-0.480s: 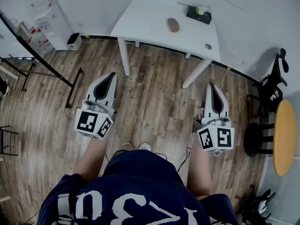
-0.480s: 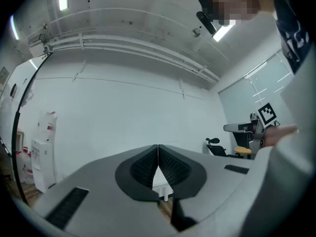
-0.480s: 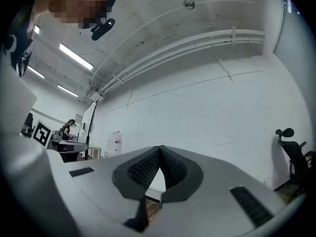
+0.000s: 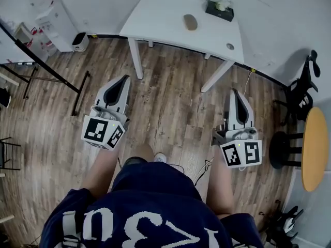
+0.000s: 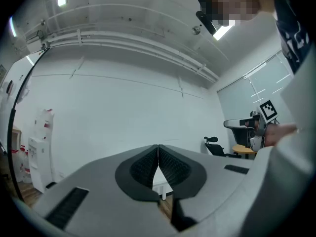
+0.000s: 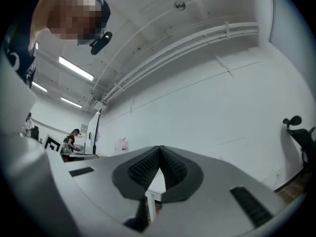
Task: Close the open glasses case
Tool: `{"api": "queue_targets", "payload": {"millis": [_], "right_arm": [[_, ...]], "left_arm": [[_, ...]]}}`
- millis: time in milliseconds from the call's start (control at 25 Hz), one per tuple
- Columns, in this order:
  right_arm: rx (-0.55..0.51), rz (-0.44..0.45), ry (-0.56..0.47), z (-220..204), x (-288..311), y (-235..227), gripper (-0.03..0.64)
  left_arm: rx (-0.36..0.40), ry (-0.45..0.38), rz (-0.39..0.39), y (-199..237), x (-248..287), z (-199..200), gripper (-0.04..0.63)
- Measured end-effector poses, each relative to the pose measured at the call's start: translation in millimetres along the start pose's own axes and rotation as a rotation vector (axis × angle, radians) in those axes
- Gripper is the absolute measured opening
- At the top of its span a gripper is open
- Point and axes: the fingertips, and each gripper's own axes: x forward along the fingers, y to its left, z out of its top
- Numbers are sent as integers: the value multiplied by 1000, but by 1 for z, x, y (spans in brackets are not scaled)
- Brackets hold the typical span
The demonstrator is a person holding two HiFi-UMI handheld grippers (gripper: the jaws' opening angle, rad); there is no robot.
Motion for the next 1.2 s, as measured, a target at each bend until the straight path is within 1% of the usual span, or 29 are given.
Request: {"api": "queue_targets", "payload": {"millis": [120,280,440,560,920,1200], "right_arm": [[6,26,10,-3,8,3,23],[0,17,17,-7,25,-4,23],[-3,3,12,-12,55,-21,23],[-12,-20,12,-16,86,-37,23],[-37,-61,0,-28,206,-71,23],[-4,-97,3,-35,270,-102,23]], "left_arm": [[-13,-10,-11,3,11,-2,15],[-18,-15,-20,13,34,-8,15],[-8,-18,-26,33,72,-14,15],[-5,-32,-38,52,108,-16,15],[5,-42,-117,119,233,-20,15],[7,-44,-146,164,298,-24,15]]}}
